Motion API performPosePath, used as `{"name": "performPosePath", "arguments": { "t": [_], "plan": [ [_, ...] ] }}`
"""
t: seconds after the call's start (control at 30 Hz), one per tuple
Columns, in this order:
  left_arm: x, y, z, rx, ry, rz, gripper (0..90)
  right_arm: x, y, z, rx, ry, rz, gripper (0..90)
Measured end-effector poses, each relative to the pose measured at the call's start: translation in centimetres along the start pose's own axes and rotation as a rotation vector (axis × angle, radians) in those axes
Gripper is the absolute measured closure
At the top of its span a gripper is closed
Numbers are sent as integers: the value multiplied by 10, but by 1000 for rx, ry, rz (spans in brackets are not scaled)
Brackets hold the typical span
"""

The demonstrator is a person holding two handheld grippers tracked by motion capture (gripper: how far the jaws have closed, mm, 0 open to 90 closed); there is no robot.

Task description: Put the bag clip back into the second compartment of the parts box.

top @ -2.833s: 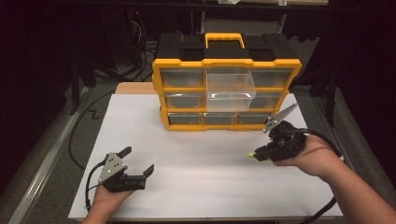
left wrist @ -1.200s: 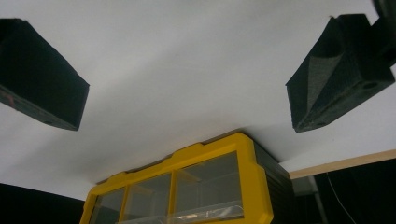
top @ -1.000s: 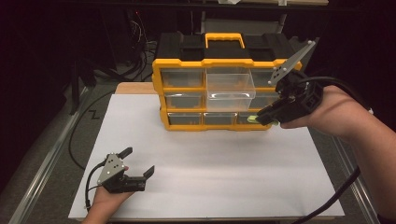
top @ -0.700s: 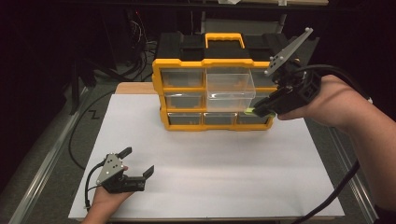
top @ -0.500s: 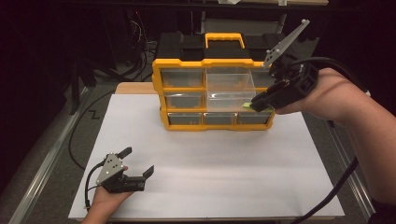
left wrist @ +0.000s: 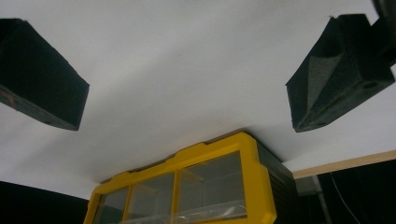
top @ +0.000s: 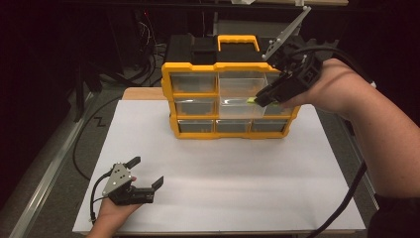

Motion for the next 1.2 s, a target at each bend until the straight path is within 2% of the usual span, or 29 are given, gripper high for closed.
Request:
{"name": "performPosePath", "arguments": {
  "t": [0.5, 0.7, 0.87, 1.03, 1.13, 1.17, 1.2],
  "plan": [
    [0, -1, 0, 5, 5, -1, 4, -18, -8, -20, 24, -6, 16, 791],
    [0, 0, 1, 6, 6, 1, 4, -27, -9, -34, 42, -11, 30, 791],
    [0, 0, 0, 8, 5, -2, 4, -31, -12, -40, 48, -9, 28, 791],
    [0, 0, 0, 12, 2, 1, 4, -32, -23, -45, 54, -1, 45, 791],
    [0, -1, 0, 14, 1, 1, 4, -30, -34, -47, 36, -9, 45, 791],
    [0, -1, 0, 13, 3, 1, 4, -27, -43, -48, 28, -17, 43, 791],
    [0, 0, 0, 13, 3, 3, 4, -27, -43, -48, 28, -17, 43, 791]
  ]
}}
Point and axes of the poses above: each handheld gripper's, and its own axes: y roughly backward along the jaws, x roughly out of its underside, z roughly to its left, the point moved 4 cm from there along -y, roughly forward along the jaws, and after that the axes turned 10 degrees about y, right-handed, at the moved point
